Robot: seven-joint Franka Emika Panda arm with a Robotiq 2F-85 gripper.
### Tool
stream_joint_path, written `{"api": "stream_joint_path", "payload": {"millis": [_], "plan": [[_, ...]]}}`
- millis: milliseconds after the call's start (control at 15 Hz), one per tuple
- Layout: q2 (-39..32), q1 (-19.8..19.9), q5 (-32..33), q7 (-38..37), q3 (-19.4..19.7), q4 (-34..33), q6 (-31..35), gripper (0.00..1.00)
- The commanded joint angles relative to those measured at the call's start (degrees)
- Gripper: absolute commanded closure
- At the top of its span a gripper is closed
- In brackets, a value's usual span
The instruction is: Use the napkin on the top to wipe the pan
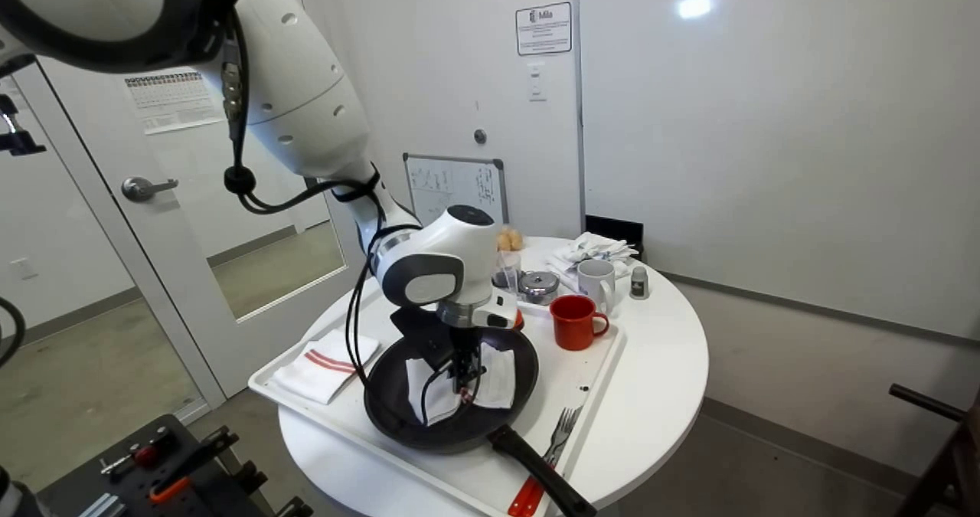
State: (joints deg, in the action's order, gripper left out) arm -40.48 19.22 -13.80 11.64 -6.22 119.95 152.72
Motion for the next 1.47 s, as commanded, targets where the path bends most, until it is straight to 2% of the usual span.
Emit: {"api": "stream_joint_path", "payload": {"millis": [0, 267, 533, 800, 1067, 1400], "plan": [[-0.08, 3.74, -3.54, 2.99, -0.86, 3.1, 3.77, 0.96], [1.14, 5.5, -5.12, 3.24, -0.91, 5.31, 5.49, 0.96], [1.52, 5.06, -4.71, 3.01, -1.43, 5.93, 6.43, 0.96], [1.14, -0.54, -1.71, 1.59, -2.04, 3.79, 5.41, 0.96], [0.85, -7.74, 1.97, 0.39, -2.11, 1.59, 4.1, 0.96], [-0.55, -11.58, 4.39, 0.99, -2.74, -0.95, 3.1, 0.96]]}}
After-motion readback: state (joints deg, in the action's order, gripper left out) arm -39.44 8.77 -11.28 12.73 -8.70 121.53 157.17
